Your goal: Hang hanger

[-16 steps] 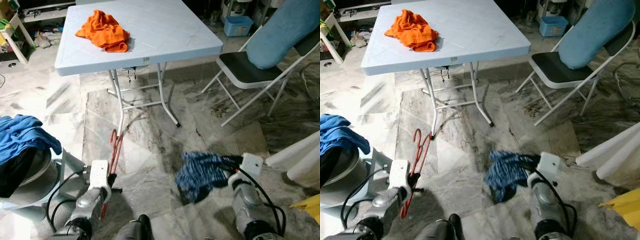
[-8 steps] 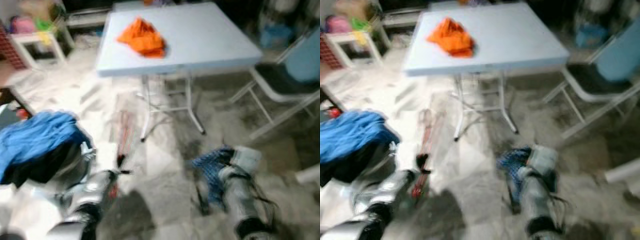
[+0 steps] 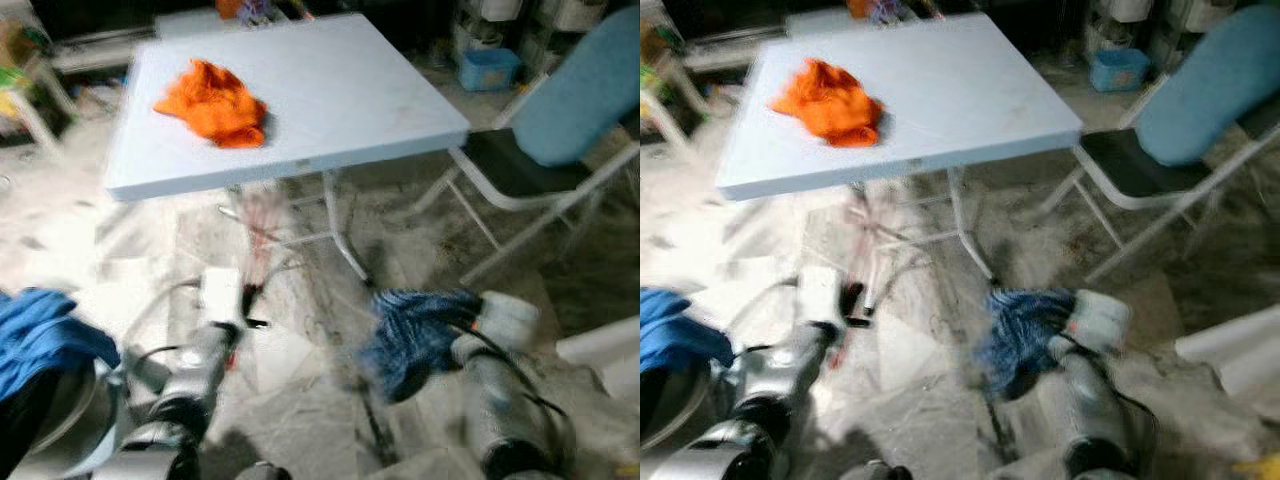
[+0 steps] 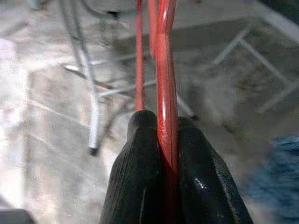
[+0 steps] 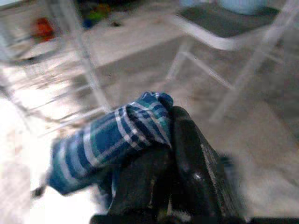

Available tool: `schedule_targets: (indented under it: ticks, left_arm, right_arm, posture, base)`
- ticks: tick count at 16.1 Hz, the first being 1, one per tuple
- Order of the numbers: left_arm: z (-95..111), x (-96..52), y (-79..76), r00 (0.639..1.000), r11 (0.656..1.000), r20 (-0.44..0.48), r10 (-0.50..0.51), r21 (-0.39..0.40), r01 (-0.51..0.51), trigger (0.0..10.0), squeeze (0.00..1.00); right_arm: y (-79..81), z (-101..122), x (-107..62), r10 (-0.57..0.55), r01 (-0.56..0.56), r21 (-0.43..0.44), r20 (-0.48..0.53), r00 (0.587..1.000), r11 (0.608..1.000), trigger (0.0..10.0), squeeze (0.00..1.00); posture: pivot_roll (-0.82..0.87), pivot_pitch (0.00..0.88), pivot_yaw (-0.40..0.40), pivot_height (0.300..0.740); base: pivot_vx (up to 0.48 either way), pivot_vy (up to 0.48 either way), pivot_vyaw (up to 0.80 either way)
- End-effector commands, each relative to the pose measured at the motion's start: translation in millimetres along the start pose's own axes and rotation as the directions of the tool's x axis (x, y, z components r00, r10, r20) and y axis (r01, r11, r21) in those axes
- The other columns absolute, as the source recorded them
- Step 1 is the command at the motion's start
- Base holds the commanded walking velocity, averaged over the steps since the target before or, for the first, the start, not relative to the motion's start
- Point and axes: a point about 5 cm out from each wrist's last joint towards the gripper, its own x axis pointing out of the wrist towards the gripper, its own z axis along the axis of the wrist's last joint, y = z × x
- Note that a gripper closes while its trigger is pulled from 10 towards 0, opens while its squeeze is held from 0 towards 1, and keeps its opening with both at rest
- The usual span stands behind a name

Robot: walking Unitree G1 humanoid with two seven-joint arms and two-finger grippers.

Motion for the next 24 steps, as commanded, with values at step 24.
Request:
schedule_targets:
  ticks: [24]
  left_arm:
    - [34.2, -30.0, -6.0, 0.99, 0.995, 0.14, 0.008, 0.093, -0.021, 10.0, 0.0]
  right_arm:
    - [77.9, 107.4, 15.4, 0.425, -0.385, -0.184, 0.296, 0.855, 0.904, 10.0, 0.0]
  posture:
    - [0.02, 0.154, -0.014, 0.74]
  base:
    - [0.148, 0.0, 0.0]
